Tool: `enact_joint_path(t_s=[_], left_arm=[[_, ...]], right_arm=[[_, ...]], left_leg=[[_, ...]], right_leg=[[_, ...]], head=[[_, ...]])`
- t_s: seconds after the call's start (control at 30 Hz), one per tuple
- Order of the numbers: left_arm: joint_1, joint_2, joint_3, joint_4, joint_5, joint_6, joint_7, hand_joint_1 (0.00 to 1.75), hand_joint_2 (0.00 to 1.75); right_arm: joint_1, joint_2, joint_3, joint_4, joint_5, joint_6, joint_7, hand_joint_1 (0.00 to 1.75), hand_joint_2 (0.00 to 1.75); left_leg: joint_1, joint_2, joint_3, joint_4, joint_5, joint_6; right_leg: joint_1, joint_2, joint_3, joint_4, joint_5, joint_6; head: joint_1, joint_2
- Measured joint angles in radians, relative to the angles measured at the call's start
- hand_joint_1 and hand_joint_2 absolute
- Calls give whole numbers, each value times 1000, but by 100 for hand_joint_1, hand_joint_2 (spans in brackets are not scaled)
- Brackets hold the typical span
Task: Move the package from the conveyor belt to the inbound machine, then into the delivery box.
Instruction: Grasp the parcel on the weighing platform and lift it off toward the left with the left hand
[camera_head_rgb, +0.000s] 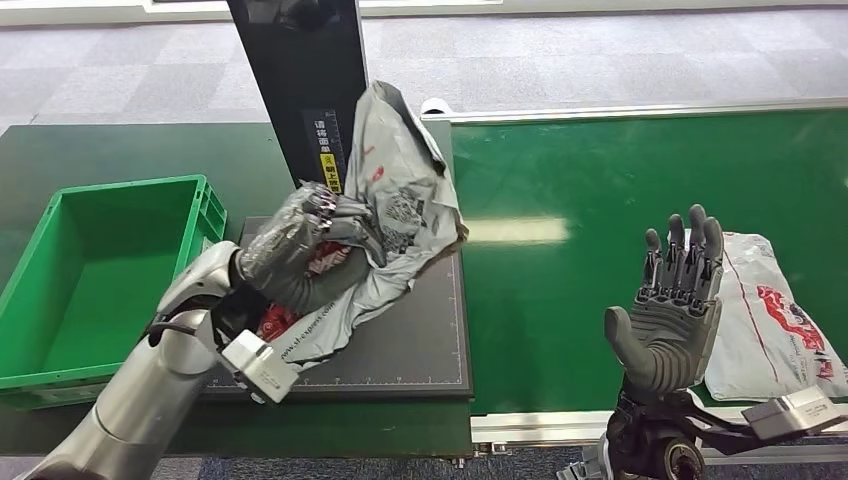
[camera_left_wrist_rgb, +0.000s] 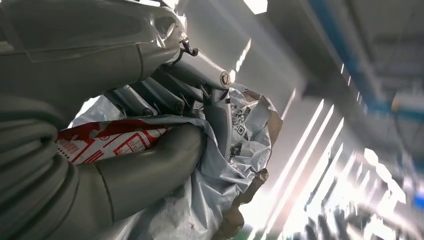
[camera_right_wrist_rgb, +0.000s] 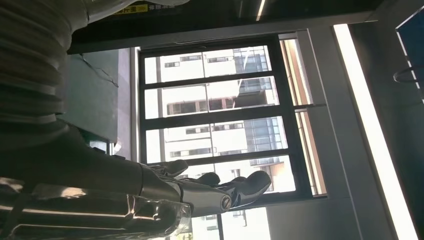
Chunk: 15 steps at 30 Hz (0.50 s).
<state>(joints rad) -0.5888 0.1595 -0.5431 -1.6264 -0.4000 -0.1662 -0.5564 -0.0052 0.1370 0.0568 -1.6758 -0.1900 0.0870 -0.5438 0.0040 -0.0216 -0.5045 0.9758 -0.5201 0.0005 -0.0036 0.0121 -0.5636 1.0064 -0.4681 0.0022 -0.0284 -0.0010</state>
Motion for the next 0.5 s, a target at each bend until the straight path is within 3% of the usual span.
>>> enact_joint_path(t_s=[0.1,0.27,0.5], left_arm=[[31,-22,96,-94,-88,100,31,175,175],[30,-56,232,-109,-343,299,179,175,175],[-97,-54,376,216,-610,472,331,175,175]], right_arm=[[18,10,-13,-26,13,-1,-1,0,175],[43,33,-25,-65,32,4,0,0,175],[48,44,-20,-74,38,12,5,0,175]], left_leg=[[0,0,0,0,0,0],[0,0,0,0,0,0],[0,2,0,0,3,-1]], right_leg=[[0,0,0,0,0,0],[0,0,0,0,0,0],[0,1,0,0,2,-1]], head=[[0,0],[0,0],[0,0]])
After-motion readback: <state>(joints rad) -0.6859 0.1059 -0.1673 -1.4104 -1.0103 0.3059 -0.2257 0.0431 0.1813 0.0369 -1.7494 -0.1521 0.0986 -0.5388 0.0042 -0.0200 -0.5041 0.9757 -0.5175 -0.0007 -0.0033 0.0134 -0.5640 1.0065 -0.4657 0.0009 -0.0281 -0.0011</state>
